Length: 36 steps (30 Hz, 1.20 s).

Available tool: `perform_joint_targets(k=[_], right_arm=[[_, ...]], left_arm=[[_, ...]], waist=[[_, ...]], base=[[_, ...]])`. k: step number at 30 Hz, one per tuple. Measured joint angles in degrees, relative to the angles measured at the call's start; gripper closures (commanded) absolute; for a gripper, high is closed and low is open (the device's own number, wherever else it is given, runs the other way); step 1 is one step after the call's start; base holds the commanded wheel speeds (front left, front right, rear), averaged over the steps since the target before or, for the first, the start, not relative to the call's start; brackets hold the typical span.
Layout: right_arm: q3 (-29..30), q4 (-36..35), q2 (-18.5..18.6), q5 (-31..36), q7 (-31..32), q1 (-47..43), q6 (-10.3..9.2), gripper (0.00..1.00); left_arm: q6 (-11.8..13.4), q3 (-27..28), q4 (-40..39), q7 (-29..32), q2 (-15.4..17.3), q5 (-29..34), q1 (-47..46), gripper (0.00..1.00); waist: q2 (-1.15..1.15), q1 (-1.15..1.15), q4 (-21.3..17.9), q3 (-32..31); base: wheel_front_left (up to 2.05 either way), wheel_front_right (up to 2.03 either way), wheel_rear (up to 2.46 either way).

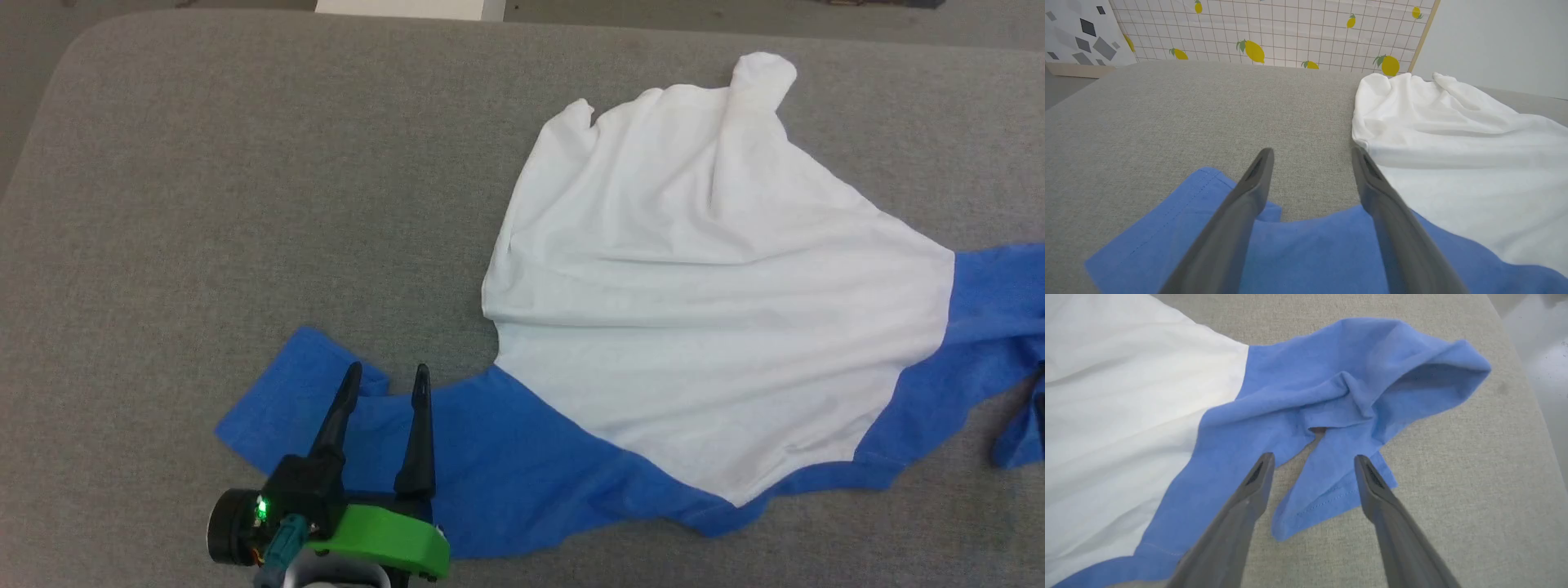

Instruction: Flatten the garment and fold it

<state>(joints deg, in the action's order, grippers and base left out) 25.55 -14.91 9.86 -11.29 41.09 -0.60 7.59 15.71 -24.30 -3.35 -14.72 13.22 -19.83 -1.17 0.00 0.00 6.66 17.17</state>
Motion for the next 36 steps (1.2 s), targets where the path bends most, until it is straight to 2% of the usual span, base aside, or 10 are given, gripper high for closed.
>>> perform_joint_targets(k=[3,7,10,13,18,23,28,36], right_arm=[[-0.51,-6.77,-4.65,-2.16,-0.36,-6.31,-0.01,0.00],[-4.25,-12.07,-6.38,-4.05,-2.98,-9.09,-0.02,0.00],[-7.46,-13.34,-5.79,-3.43,-4.68,-7.33,-0.02,0.00],[-10.80,-12.39,-1.83,-2.26,-5.59,-1.74,-0.01,0.00],[-17.20,-4.53,5.63,-1.78,-3.18,9.01,-0.02,0.00],[-23.25,5.67,10.40,-2.24,0.58,18.72,-0.01,0.00],[-27.69,15.32,13.51,-2.61,2.50,25.47,-0.01,0.00],[-32.79,26.73,16.99,-2.53,2.38,30.44,-0.02,0.00]], left_arm=[[0.01,0.09,-0.04,0.00,0.01,0.00,0.23,0.00],[0.07,-0.01,-0.38,-0.01,-0.04,0.00,0.31,0.00],[0.07,-0.18,-0.44,-0.01,-0.08,0.01,0.32,0.00],[0.02,-0.44,-0.43,-0.01,-0.20,0.01,0.30,0.00],[-0.53,-1.05,-0.12,-0.01,-0.62,0.01,0.15,0.00],[-1.32,-1.92,0.60,-0.01,-1.02,0.08,-0.75,0.00],[-2.07,-2.33,1.25,-0.01,-1.46,0.09,-1.92,0.00],[-3.12,-2.71,2.34,-0.01,-2.72,0.18,-3.08,0.00]], waist=[[0.00,0.00,-0.60,-1.04],[0.00,0.00,-1.37,-1.61],[0.00,0.00,-1.42,-1.42],[0.00,0.00,-1.08,-1.10],[0.00,0.00,0.03,-0.05],[0.00,0.00,1.51,1.63],[0.00,0.00,3.61,3.63],[0.00,0.00,6.91,6.67]], base=[[0.00,0.00,0.00],[0.00,0.00,0.00],[0.00,0.00,0.00],[0.00,0.00,0.00],[0.00,0.00,0.00],[0.00,0.00,0.00],[0.00,0.00,0.00],[0.00,0.00,0.00]])
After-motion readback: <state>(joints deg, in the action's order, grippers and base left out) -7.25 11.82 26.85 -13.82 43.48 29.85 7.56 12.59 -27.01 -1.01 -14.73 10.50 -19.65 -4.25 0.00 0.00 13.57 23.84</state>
